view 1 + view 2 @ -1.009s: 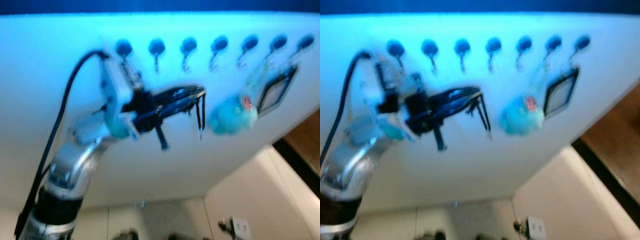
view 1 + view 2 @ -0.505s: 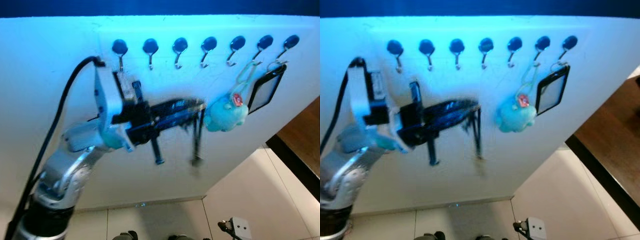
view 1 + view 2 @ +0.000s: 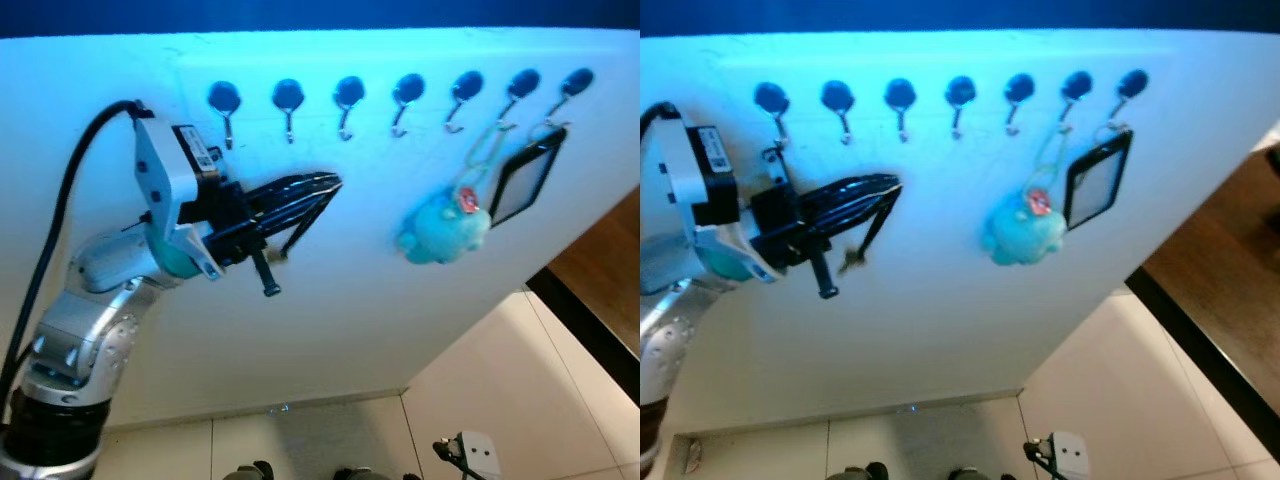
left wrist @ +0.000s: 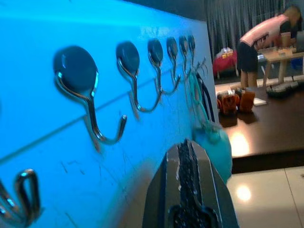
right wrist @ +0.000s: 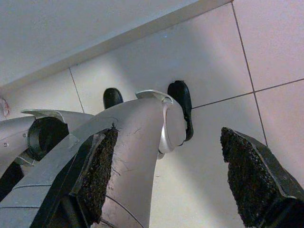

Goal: Hang keys on a hook

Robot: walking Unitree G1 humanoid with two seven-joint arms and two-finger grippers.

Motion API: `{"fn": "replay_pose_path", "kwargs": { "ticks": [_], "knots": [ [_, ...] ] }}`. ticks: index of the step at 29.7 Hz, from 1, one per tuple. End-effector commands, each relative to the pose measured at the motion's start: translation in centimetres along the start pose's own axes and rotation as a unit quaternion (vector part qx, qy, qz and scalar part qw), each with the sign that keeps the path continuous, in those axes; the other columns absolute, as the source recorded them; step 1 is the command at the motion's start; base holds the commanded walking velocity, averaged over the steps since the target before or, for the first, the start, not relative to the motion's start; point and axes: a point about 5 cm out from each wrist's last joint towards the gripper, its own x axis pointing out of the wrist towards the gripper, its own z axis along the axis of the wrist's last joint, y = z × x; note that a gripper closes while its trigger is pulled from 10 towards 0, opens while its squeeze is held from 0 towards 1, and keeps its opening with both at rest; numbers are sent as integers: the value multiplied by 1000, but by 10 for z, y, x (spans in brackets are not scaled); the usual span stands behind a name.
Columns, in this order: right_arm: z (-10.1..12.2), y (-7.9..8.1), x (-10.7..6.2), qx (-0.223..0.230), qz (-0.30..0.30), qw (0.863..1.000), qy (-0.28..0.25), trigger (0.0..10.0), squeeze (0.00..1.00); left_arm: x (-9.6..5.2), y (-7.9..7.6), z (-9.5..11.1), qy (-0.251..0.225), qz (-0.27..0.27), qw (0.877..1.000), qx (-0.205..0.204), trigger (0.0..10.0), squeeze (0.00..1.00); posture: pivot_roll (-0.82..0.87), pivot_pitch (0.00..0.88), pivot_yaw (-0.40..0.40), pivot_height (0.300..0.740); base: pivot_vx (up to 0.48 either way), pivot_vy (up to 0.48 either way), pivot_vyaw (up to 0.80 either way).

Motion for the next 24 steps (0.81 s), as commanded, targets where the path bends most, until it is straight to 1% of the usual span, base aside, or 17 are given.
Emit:
{"fn": "replay_pose_path", "kwargs": {
  "ticks": [1, 3, 4, 5, 7, 8, 9, 10, 11, 12, 14, 18, 19, 21, 23, 24],
  "knots": [
    [-21, 3, -3, 6, 7, 999, 38, 10000, 0, -23, 23, 14, 0, 67, 997, 30, 10000, 0, 1, 102, 42, 740, 0, 0, 0],
    [-21, 3, -3, 6, 7, 999, 38, 10000, 0, -23, 23, 14, 0, 67, 997, 30, 10000, 0, 1, 102, 42, 740, 0, 0, 0],
    [-21, 4, -3, 5, 8, 999, 38, 10000, 0, -27, 22, 15, 1, 60, 998, 27, 10000, 0, 5, 103, 40, 740, 0, 0, 0],
    [-21, 4, -3, 4, 9, 999, 38, 10000, 0, -32, 15, 17, 2, 35, 999, 13, 10000, 0, 6, 102, 39, 740, 0, 0, 0],
    [-21, 4, -3, 4, 9, 999, 38, 10000, 0, -32, 15, 17, 2, 35, 999, 13, 10000, 0, 6, 102, 39, 740, 0, 0, 0],
    [-20, 4, -3, 3, 10, 999, 39, 10000, 0, -36, 5, 17, 8, -5, 1000, -4, 10000, 0, 10, 102, 38, 740, 0, 0, 0],
    [-20, 4, -3, 1, 10, 999, 39, 10000, 0, -41, -9, 16, 21, -55, 998, -22, 10000, 0, 12, 102, 37, 740, 0, 0, 0],
    [-20, 4, -3, 1, 10, 999, 39, 10000, 0, -41, -9, 16, 21, -55, 998, -22, 10000, 0, 12, 102, 37, 740, 0, 0, 0],
    [-20, 4, -3, 0, 11, 999, 39, 10000, 0, -44, -21, 15, 26, -97, 994, -42, 10000, 0, 15, 101, 37, 740, 0, 0, 0],
    [-20, 4, -3, 0, 11, 999, 39, 10000, 0, -44, -21, 15, 26, -97, 994, -42, 10000, 0, 15, 101, 37, 740, 0, 0, 0],
    [-18, 4, -2, -2, 12, 999, 39, 10000, 0, -44, -35, 10, 29, -137, 988, -70, 10000, 0, 16, 99, 36, 740, 0, 0, 0],
    [-18, 4, -2, -3, 13, 999, 39, 10000, 0, -44, -33, 10, 22, -129, 989, -73, 10000, 0, 15, 96, 36, 740, 0, 0, 0],
    [-18, 4, -2, -4, 14, 999, 39, 10000, 0, -46, -28, 14, 9, -119, 990, -70, 10000, 0, 16, 94, 36, 740, 0, 0, 0],
    [-18, 4, -2, -5, 15, 999, 40, 10000, 0, -49, -22, 21, -7, -110, 992, -66, 10000, 0, 16, 94, 36, 740, 0, 0, 0],
    [-18, 4, -2, -6, 15, 999, 40, 10000, 0, -52, -18, 27, -21, -104, 992, -63, 10000, 0, 17, 92, 35, 740, 0, 0, 0],
    [-18, 4, -2, -6, 15, 999, 40, 10000, 0, -52, -18, 27, -21, -104, 992, -63, 10000, 0, 17, 92, 35, 740, 0, 0, 0]
  ]
}}
